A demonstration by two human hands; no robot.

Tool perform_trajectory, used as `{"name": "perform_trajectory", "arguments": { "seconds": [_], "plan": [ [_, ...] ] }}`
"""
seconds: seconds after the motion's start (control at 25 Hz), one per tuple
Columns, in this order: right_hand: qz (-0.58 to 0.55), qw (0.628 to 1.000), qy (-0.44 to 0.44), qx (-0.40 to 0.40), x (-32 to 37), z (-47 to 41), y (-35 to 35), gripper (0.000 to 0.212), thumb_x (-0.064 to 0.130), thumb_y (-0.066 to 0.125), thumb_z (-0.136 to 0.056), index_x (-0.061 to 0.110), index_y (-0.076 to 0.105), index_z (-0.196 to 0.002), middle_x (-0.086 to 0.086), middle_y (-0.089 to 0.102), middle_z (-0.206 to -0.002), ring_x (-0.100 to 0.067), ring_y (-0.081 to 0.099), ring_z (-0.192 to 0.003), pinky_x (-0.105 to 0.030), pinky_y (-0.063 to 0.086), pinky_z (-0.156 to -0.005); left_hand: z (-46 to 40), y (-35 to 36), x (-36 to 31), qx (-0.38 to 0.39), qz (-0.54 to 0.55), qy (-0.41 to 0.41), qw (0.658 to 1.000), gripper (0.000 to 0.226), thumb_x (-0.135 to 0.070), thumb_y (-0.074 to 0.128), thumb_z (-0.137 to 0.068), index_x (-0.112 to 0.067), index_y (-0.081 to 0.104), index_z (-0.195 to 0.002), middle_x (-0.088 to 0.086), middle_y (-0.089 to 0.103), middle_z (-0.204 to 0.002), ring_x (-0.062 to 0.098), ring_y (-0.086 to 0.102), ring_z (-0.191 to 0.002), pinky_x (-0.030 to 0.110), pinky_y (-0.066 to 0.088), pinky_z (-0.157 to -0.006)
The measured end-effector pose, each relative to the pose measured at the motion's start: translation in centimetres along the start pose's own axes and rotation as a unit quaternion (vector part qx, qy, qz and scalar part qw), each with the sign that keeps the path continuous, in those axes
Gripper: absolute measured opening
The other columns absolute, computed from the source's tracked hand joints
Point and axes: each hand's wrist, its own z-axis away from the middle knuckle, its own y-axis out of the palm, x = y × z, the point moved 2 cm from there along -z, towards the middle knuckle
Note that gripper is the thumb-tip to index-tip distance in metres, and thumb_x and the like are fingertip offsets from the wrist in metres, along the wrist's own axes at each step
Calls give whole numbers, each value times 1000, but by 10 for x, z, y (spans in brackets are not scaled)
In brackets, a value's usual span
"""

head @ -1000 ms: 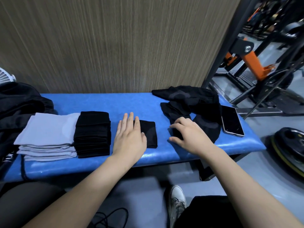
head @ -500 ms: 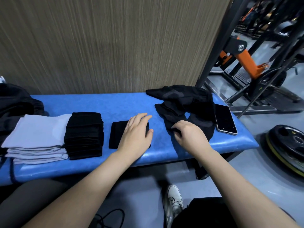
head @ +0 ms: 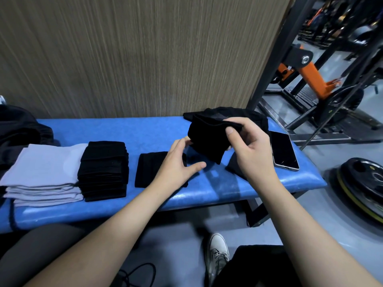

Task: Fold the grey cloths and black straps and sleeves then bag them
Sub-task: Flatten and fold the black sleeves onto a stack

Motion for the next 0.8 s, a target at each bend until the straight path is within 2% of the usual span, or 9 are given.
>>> {"name": "perform_trajectory", "arguments": {
  "seconds": [0.12, 0.24, 0.32, 0.44, 0.52, 0.6, 0.68, 0.76, 0.8],
  "plan": [
    [-76, 996, 41, -37, 1, -1, -4, 12, 4, 55, -101, 9, 64, -106, -10, 66, -88, -33, 65, -76, -45, 60, -65, -2, 4, 3, -13, 40, -37, 998, 86, -30, 86, -75, -34, 36, -145, -6, 45, -131, 4, 47, -123, 16, 40, -102],
    [-179, 976, 110, -64, 1, -1, -7, 9, 6, 49, -103, 5, 57, -107, -23, 62, -95, -33, 67, -84, -46, 60, -63, 1, 10, 1, 16, 84, -48, 995, 123, -49, 89, -58, -37, 14, -154, -8, 40, -145, 3, 41, -135, 23, 32, -112],
    [-235, 959, 139, -74, 3, -2, -6, 9, 6, 46, -104, 5, 54, -108, -18, 67, -95, -32, 70, -87, -43, 61, -63, 7, 16, -6, 40, 90, -39, 994, 130, -52, 91, -52, -42, 12, -154, -9, 32, -155, 0, 31, -143, 23, 27, -115],
    [-300, 935, 162, -94, 7, -4, -2, 11, 3, 42, -104, 6, 51, -108, -13, 68, -97, -29, 71, -89, -37, 60, -61, 17, 24, -13, 30, 51, -30, 998, 119, -41, 91, -63, -44, 13, -153, -14, 25, -159, -2, 27, -144, 22, 31, -111],
    [-327, 927, 157, -96, 12, -5, -1, 17, 2, 41, -104, 9, 50, -117, -12, 66, -99, -28, 70, -90, -35, 60, -61, 21, 27, -15, -11, 29, -24, 999, 97, -32, 82, -78, -43, 17, -150, -15, 26, -157, 2, 34, -141, 24, 38, -104],
    [-334, 928, 141, -90, 16, -5, -2, 34, 1, 40, -104, 19, 49, -131, -11, 66, -99, -27, 69, -93, -35, 62, -63, 22, 25, -18, -76, 32, -3, 997, 68, -20, 70, -88, -39, 33, -142, -13, 38, -145, 7, 49, -129, 32, 47, -101],
    [-332, 931, 129, -80, 17, -5, -4, 42, 1, 38, -104, 23, 53, -137, -13, 66, -110, -29, 69, -101, -34, 62, -65, 21, 18, -25, -127, 24, 23, 991, 48, -9, 63, -90, -36, 48, -127, -15, 45, -129, 7, 58, -111, 37, 52, -93],
    [-324, 934, 130, -81, 15, -6, -7, 39, 1, 36, -105, 17, 59, -132, -10, 70, -121, -30, 69, -109, -34, 62, -66, 17, 5, -30, -166, 2, 30, 986, 43, -2, 62, -89, -36, 55, -115, -16, 47, -121, 3, 59, -102, 37, 53, -84],
    [-317, 935, 135, -88, 13, -6, -9, 38, 1, 36, -105, 14, 62, -129, -7, 72, -118, -30, 70, -109, -35, 63, -66, 15, -2, -31, -186, -14, 29, 982, 43, -1, 64, -87, -36, 57, -111, -17, 49, -119, 1, 60, -100, 37, 54, -80]
  ]
}}
